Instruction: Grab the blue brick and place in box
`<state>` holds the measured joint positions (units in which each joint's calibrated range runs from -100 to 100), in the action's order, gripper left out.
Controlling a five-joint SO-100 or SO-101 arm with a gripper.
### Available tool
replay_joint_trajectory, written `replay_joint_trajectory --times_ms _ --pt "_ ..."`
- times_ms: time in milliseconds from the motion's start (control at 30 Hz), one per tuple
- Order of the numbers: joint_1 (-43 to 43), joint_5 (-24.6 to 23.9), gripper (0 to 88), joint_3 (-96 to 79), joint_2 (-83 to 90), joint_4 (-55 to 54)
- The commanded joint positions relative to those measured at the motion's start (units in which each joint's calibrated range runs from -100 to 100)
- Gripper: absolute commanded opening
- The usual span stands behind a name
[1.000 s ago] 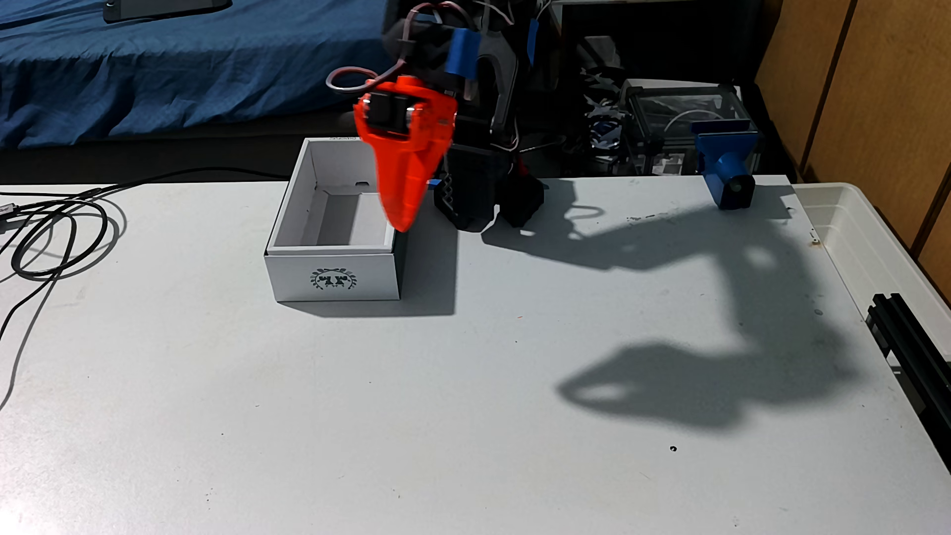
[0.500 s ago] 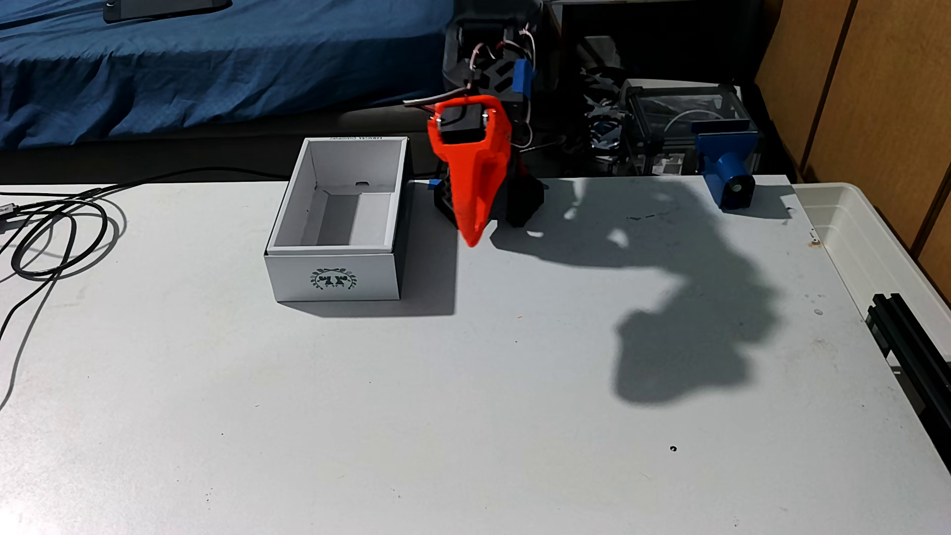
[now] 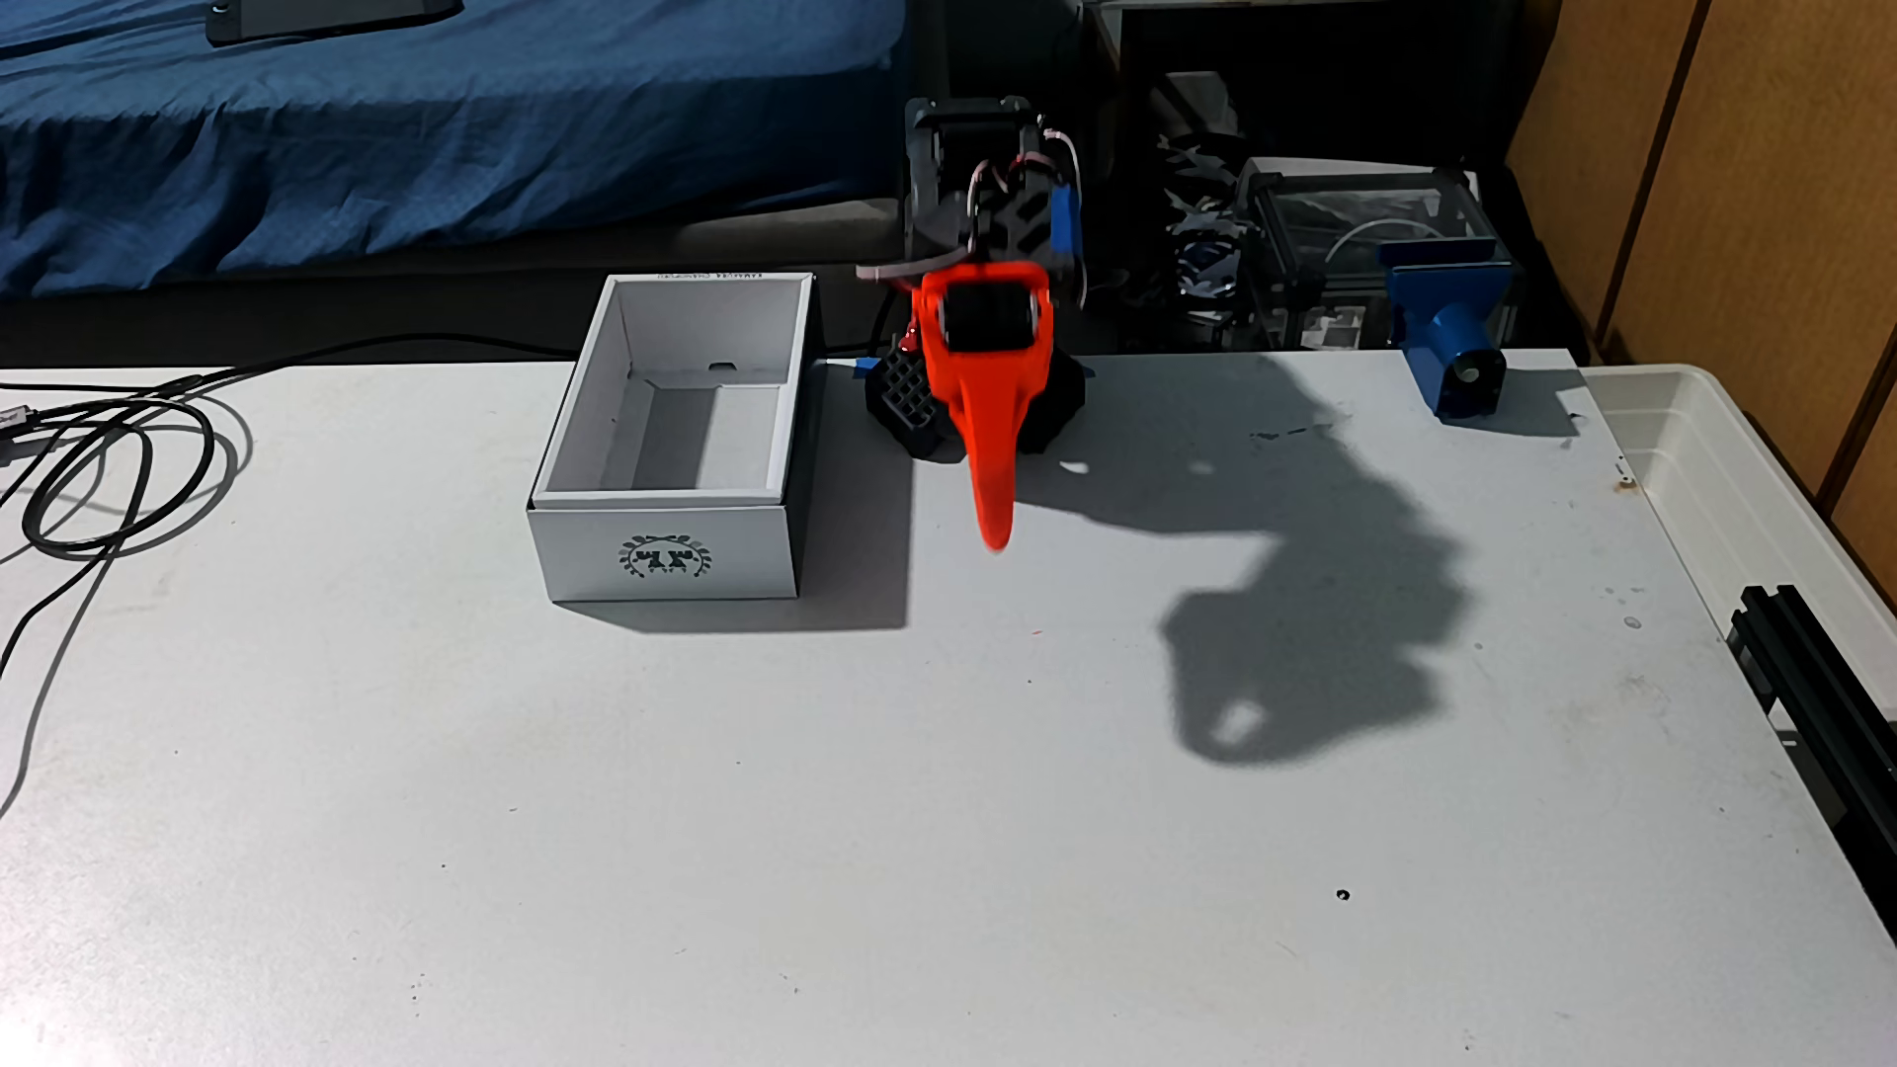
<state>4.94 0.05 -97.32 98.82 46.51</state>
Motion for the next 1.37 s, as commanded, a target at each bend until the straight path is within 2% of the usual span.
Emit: replay_joint_trajectory --times_ms 0,267,1333 --pt "0.48 1.60 1.7 -0.55 0.51 2.74" --pt "1.44 1.13 1.0 -0.20 0.51 10.92" --pt "1.44 1.45 1.0 -0.29 0.51 10.49"
